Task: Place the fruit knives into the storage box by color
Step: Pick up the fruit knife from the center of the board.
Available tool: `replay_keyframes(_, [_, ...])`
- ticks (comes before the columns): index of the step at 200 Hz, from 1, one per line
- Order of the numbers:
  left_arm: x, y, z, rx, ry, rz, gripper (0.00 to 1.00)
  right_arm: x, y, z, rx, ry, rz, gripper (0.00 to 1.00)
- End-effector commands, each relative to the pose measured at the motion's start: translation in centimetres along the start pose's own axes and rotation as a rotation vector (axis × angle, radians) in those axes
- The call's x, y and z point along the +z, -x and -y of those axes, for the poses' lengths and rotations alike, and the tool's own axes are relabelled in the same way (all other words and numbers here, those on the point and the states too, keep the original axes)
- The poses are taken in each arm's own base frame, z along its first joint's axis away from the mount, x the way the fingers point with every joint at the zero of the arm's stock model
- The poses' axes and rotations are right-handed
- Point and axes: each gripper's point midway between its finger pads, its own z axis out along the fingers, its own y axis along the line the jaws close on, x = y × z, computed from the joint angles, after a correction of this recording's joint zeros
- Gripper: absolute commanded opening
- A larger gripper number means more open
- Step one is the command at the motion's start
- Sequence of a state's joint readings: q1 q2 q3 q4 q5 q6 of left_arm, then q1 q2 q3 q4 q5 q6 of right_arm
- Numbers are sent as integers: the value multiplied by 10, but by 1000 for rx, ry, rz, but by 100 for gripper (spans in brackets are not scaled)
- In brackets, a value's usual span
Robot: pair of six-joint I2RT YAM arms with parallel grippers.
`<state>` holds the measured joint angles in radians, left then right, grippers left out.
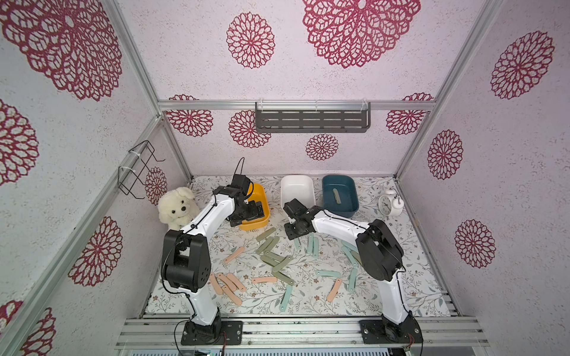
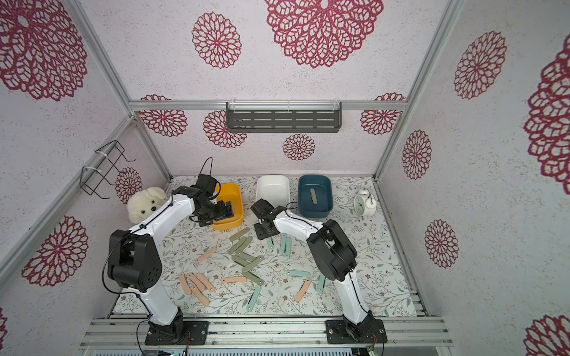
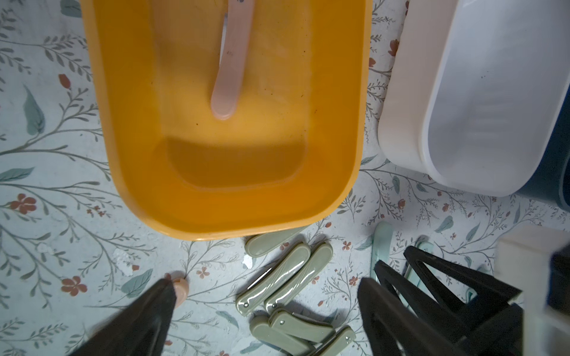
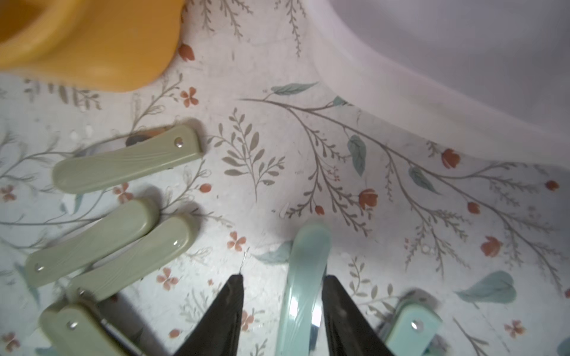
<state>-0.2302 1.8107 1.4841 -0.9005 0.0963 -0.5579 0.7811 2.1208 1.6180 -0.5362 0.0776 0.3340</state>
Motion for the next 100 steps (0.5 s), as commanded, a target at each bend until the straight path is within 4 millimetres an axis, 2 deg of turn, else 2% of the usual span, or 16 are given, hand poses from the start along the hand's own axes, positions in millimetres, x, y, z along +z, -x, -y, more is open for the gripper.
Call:
replay_keyframes(1, [4,7,5,14,-9,8,97,1,-3,10,-20,-47,-37,46])
replay_keyframes(65, [8,7,5,18,-7,5,97,13,-6,18,-15,-92,-63,49])
replay_keyframes(100, [7,6,3,23,-2,7,97,20,-11,20,-12,-104,-79,43])
